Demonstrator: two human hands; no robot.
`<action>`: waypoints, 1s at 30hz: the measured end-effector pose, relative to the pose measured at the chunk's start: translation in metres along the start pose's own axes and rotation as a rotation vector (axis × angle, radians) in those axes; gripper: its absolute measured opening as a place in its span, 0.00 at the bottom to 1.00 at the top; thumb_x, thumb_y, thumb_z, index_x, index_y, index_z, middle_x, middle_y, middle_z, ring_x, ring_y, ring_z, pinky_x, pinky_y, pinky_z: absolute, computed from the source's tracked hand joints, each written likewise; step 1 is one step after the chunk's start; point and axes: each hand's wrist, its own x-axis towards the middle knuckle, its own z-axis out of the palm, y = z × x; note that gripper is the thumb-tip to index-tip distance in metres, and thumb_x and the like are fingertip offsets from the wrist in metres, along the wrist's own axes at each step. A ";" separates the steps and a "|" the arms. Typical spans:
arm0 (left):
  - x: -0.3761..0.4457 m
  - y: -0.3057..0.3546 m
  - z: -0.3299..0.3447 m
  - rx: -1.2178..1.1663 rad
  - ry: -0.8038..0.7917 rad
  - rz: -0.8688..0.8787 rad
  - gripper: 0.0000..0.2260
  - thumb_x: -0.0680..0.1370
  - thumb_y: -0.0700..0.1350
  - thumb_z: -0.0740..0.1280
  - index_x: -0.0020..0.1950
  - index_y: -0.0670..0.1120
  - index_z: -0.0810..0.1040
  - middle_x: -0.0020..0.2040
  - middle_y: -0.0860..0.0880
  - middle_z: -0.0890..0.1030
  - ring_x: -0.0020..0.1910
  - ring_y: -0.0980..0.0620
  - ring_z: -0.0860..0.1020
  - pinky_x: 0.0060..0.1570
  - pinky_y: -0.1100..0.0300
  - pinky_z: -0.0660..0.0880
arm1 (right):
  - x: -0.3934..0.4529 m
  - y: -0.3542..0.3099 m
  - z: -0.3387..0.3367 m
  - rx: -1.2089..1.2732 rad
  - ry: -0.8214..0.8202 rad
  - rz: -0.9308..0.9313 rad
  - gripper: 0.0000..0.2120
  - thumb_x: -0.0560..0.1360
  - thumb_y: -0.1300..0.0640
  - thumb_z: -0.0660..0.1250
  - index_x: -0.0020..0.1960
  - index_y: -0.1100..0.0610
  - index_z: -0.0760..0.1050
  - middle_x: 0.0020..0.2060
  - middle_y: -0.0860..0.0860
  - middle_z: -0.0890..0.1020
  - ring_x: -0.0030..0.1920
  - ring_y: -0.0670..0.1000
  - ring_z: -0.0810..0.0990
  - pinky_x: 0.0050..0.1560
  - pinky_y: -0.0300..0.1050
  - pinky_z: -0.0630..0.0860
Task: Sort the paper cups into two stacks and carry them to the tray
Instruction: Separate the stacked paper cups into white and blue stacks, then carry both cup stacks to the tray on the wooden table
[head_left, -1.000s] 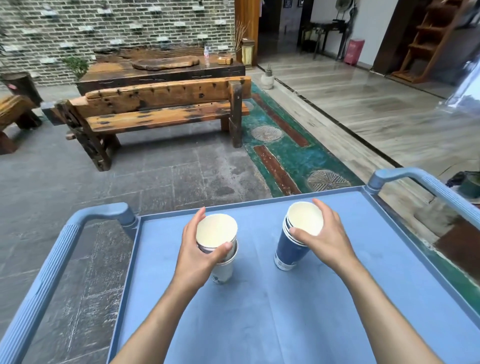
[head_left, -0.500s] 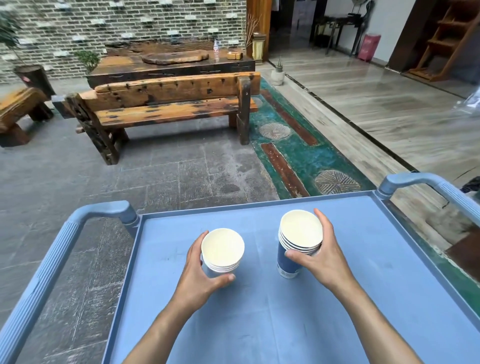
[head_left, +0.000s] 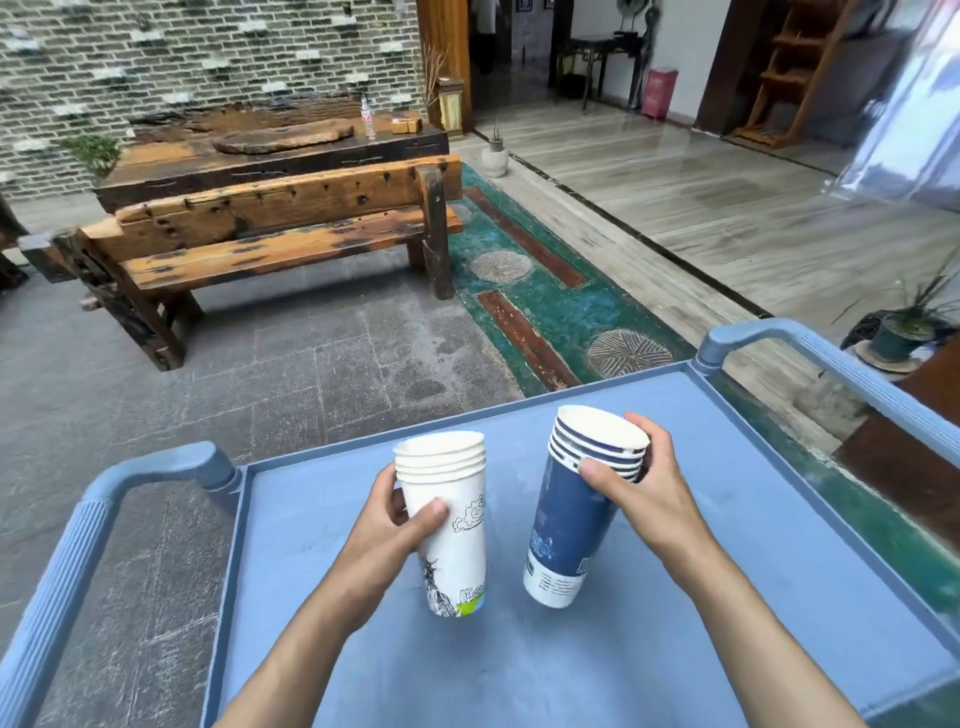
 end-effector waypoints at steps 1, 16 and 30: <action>-0.001 0.004 0.002 0.006 -0.020 0.007 0.34 0.64 0.57 0.75 0.68 0.52 0.70 0.60 0.51 0.83 0.59 0.50 0.81 0.52 0.54 0.78 | -0.006 -0.003 -0.003 0.000 0.017 -0.007 0.45 0.54 0.33 0.74 0.68 0.38 0.61 0.58 0.32 0.73 0.57 0.30 0.71 0.50 0.35 0.70; -0.041 0.020 0.077 0.024 -0.619 0.168 0.34 0.63 0.54 0.77 0.67 0.60 0.70 0.63 0.61 0.79 0.62 0.61 0.78 0.54 0.61 0.78 | -0.211 -0.020 -0.059 0.042 0.591 -0.068 0.47 0.55 0.37 0.76 0.70 0.39 0.61 0.63 0.32 0.73 0.62 0.34 0.72 0.58 0.35 0.70; -0.259 -0.019 0.298 0.030 -1.411 0.215 0.36 0.62 0.50 0.77 0.68 0.56 0.69 0.62 0.61 0.81 0.62 0.62 0.78 0.57 0.64 0.75 | -0.557 -0.010 -0.128 -0.091 1.404 0.020 0.37 0.56 0.40 0.77 0.62 0.39 0.66 0.58 0.34 0.76 0.57 0.33 0.75 0.52 0.33 0.73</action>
